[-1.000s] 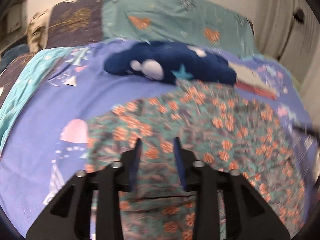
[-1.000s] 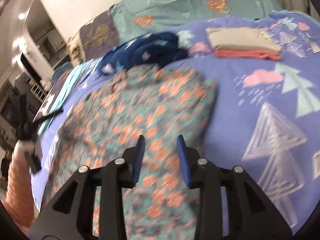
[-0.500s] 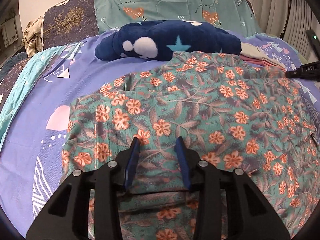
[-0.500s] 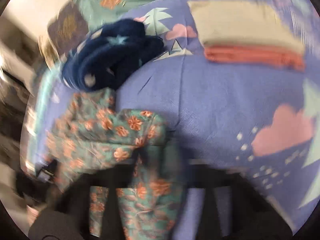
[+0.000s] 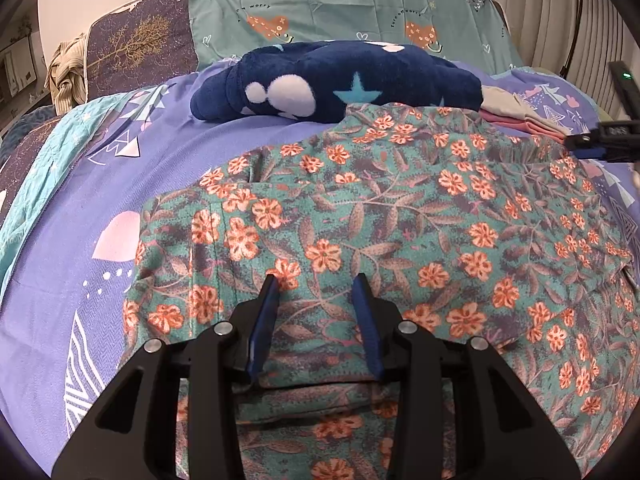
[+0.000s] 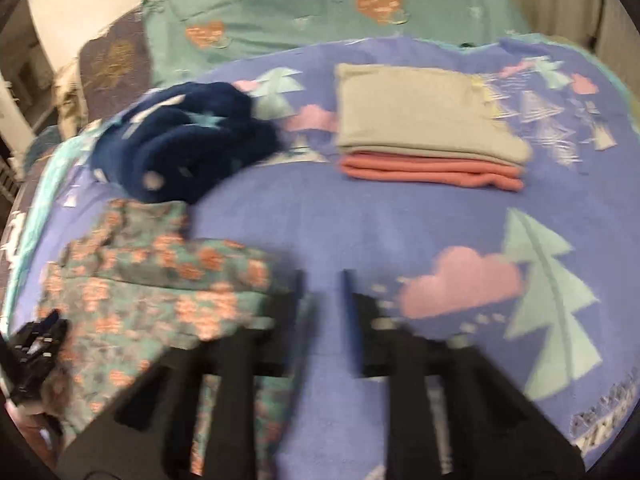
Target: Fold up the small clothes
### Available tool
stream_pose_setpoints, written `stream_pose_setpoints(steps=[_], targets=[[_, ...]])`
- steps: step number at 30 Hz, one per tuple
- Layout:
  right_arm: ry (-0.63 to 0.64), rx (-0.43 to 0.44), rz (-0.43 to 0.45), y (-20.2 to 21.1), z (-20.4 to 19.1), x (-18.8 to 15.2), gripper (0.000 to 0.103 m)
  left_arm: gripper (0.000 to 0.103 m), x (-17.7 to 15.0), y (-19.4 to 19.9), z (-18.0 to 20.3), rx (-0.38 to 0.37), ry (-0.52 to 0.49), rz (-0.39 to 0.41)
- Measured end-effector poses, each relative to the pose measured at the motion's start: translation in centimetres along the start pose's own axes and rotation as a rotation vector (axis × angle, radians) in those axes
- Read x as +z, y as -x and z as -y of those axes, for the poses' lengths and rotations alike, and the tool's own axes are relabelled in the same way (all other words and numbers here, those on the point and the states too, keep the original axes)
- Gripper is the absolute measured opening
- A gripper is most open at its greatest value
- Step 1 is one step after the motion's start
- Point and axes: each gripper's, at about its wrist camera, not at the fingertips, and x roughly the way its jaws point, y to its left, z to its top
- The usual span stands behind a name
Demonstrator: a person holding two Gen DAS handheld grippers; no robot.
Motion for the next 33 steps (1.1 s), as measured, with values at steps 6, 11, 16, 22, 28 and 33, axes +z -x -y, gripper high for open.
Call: stream_pose_setpoints(steps=[6, 11, 16, 22, 28, 33], targets=[[-0.031, 0.069, -0.144, -4.7, -0.6, 1.7, 0.009, 0.04, 0.0, 0.0, 0.0, -0.002, 0.001, 0.001], [0.104, -0.162, -0.019, -1.8, -3.0, 1.4, 0.005, 0.041, 0.0, 0.1, 0.1, 0.003, -0.003, 0.004], [0.097, -0.422, 0.057, -1.9, -0.8, 0.5, 0.0, 0.041, -0.1, 0.1, 0.0, -0.004, 0.002, 0.004], [0.049, 0.016, 0.043, 3.0, -3.2, -3.7, 0.004, 0.042, -0.1, 0.0, -0.1, -0.007, 0.004, 0.003], [0.279, -0.09, -0.022, 0.4, -6.3, -10.2, 0.0, 0.042, 0.0, 0.1, -0.2, -0.014, 0.007, 0.002], [0.239, -0.128, 0.072, 5.4, -8.9, -11.9, 0.005, 0.05, -0.8, 2.3, -1.0, -0.072, 0.071, 0.017]])
